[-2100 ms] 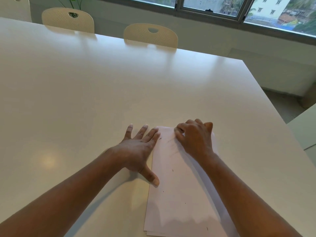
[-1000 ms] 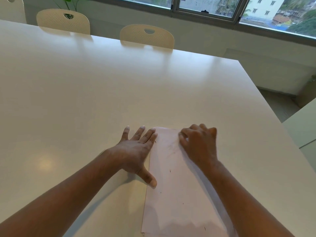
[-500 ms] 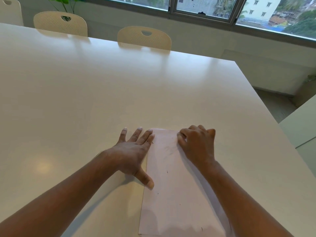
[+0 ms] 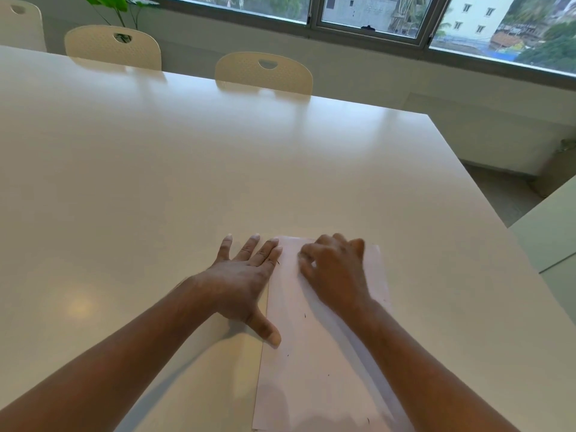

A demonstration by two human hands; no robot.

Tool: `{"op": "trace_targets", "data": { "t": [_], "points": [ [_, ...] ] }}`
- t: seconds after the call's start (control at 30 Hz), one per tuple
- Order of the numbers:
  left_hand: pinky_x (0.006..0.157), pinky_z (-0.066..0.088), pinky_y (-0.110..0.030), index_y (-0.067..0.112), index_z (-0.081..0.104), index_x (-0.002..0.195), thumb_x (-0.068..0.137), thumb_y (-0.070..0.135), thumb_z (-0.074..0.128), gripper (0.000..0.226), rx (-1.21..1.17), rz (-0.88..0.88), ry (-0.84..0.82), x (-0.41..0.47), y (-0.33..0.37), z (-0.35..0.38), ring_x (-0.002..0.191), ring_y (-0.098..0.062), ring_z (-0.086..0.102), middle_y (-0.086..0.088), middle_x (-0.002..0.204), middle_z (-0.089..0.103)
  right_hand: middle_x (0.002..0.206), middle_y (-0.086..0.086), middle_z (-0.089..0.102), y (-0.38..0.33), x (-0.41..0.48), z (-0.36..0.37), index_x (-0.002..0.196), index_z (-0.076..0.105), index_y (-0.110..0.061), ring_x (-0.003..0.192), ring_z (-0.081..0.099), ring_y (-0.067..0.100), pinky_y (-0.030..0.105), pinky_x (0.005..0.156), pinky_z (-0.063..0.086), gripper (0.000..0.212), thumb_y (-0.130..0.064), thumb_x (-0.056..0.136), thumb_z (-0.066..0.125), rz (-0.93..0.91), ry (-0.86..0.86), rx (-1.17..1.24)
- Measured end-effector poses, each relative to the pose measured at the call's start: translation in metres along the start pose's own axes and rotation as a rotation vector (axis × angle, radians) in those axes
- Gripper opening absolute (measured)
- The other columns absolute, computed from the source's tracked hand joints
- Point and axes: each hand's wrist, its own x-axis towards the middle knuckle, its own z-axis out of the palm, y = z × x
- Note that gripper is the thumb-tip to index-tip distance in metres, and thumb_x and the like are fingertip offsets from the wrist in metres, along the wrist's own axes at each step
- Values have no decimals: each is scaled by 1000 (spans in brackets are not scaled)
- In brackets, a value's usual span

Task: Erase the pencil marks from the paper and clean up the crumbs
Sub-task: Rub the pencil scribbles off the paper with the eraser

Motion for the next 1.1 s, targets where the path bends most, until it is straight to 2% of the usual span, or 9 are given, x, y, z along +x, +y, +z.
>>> {"op": "trace_targets", "data": {
  "t": [0.13, 0.27, 0.33, 0.47, 0.53, 0.7, 0.9, 1.03, 1.1],
  "points": [
    [119, -27, -66, 21, -36, 158, 57, 97, 69, 164, 3, -3, -4, 0, 0, 0, 147, -23, -48, 6, 165, -44, 84, -10, 68, -19, -31, -6, 85, 73, -30, 85, 59, 18, 45, 81, 39, 15, -34, 95, 63, -313, -68, -6],
    [117, -29, -65, 20, -35, 159, 56, 97, 69, 166, -5, -1, -10, -1, 1, 0, 146, -22, -49, 6, 165, -44, 84, -9, 70, 19, -13, 1, 77, 72, -29, 84, 60, 18, 40, 77, 30, 25, -36, 96, 58, -27, 18, -48],
    [117, -30, -65, 20, -35, 159, 55, 97, 70, 166, -10, -2, -10, -1, 0, 0, 146, -22, -49, 6, 165, -44, 84, -9, 70, 17, -12, 0, 77, 72, -28, 84, 60, 19, 40, 77, 31, 21, -33, 95, 62, -5, -1, -29],
    [118, -27, -66, 20, -36, 158, 56, 98, 68, 165, 7, -4, -18, 1, 1, 0, 146, -23, -48, 5, 165, -45, 85, -10, 66, -22, -45, -6, 87, 72, -31, 83, 57, 17, 43, 79, 39, 7, -34, 92, 69, -315, -80, 71],
    [119, -26, -66, 20, -36, 158, 57, 98, 67, 165, 14, -8, -22, 1, 0, -1, 146, -23, -48, 5, 164, -46, 86, -11, 66, -23, -46, -7, 90, 72, -32, 83, 56, 16, 43, 80, 39, 7, -36, 93, 67, -390, -81, 30],
    [119, -26, -67, 20, -36, 158, 55, 98, 68, 165, 15, -12, -24, 0, 2, -1, 147, -22, -47, 6, 164, -45, 85, -11, 69, -1, -16, -4, 85, 74, -31, 86, 59, 18, 42, 79, 34, 26, -38, 101, 55, -142, -34, 17],
    [118, -28, -65, 21, -37, 157, 56, 99, 67, 165, 3, -3, -17, 2, -2, 0, 146, -22, -49, 8, 164, -46, 89, -13, 67, -18, -55, -16, 94, 73, -34, 85, 55, 15, 43, 79, 38, 19, -41, 99, 57, -401, -108, 89],
    [118, -28, -65, 21, -35, 159, 54, 100, 67, 167, 1, -2, -16, 1, 0, 1, 147, -21, -48, 8, 165, -44, 84, -10, 69, 9, -26, -7, 84, 73, -31, 84, 58, 18, 42, 78, 34, 22, -35, 98, 57, -112, -41, 10],
    [118, -29, -65, 21, -35, 158, 53, 100, 67, 167, -2, -5, -13, 1, 0, 1, 147, -21, -48, 8, 165, -44, 81, -10, 67, 4, -29, -9, 81, 72, -30, 83, 58, 19, 42, 78, 34, 20, -32, 96, 60, -100, -48, 21]
  ]
}}
